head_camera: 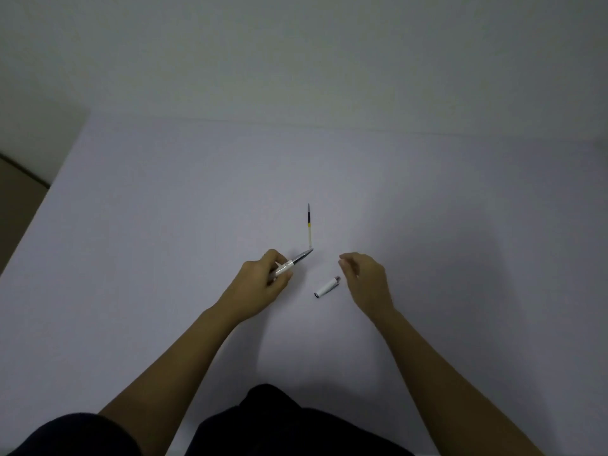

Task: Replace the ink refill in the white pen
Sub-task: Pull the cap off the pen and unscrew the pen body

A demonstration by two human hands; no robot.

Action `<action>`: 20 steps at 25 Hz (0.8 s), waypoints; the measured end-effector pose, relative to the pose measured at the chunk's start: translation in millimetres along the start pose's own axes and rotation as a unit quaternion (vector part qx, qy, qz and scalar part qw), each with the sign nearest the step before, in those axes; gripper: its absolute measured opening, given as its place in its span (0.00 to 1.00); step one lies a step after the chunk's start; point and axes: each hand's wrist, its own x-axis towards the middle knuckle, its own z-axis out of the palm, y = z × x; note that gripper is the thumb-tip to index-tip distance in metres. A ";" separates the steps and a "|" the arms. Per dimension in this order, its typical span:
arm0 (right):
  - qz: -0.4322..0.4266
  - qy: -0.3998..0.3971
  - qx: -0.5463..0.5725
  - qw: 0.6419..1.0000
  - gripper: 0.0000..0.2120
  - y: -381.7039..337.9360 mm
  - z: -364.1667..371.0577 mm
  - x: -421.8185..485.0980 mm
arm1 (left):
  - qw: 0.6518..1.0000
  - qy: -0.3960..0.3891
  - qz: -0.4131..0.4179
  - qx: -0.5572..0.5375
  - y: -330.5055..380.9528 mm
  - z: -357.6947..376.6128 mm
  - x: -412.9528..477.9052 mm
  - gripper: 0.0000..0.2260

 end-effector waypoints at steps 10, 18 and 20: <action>-0.068 -0.287 -0.046 0.954 0.19 -83.2 -74.8 9.9 | 0.970 0.054 0.191 0.137 42.9 -25.6 -7.4 0.11; -0.290 -0.141 -0.111 0.940 0.05 -82.0 -82.3 5.3 | 0.983 0.043 0.147 0.097 54.7 -20.2 -6.6 0.11; -0.338 -0.105 -0.111 0.929 0.05 -79.9 -81.8 1.2 | 0.981 0.054 0.155 0.104 56.1 -19.9 -7.0 0.10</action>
